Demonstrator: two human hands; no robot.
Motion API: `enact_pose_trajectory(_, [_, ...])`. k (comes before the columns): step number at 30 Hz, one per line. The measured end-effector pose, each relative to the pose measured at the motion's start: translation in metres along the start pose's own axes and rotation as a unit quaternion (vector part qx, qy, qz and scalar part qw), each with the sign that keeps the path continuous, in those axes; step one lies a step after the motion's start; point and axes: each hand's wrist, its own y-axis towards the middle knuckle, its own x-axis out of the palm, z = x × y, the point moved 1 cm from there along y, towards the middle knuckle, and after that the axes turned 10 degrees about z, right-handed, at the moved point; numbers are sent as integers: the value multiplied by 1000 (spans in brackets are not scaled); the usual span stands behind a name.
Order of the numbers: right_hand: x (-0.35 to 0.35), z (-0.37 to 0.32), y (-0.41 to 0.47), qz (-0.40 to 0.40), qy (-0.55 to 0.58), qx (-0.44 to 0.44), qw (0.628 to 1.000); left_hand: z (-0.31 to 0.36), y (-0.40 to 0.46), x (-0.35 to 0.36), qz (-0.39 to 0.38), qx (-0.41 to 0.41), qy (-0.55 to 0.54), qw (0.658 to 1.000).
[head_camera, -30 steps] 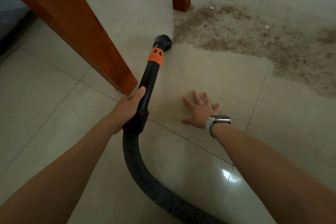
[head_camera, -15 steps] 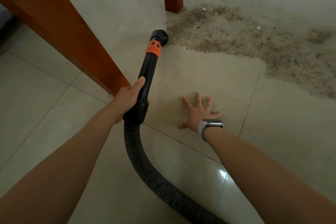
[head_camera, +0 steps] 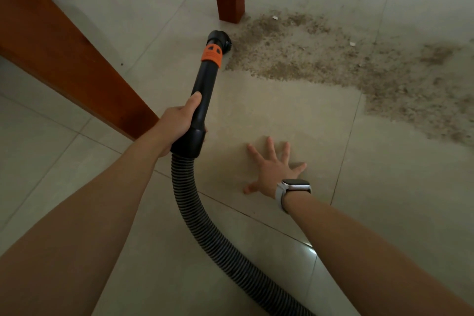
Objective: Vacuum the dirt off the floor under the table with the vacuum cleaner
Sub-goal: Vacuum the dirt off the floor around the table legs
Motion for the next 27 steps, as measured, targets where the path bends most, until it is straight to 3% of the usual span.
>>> enact_pose_trajectory(11, [-3,-2,0,-9,-2,0,1000,15,19,10,6,-2,5,1000])
enact_pose_trajectory(27, [-5,1,-1,-10,-2,-8,1000,-40,-42,-23,6,14,39,999])
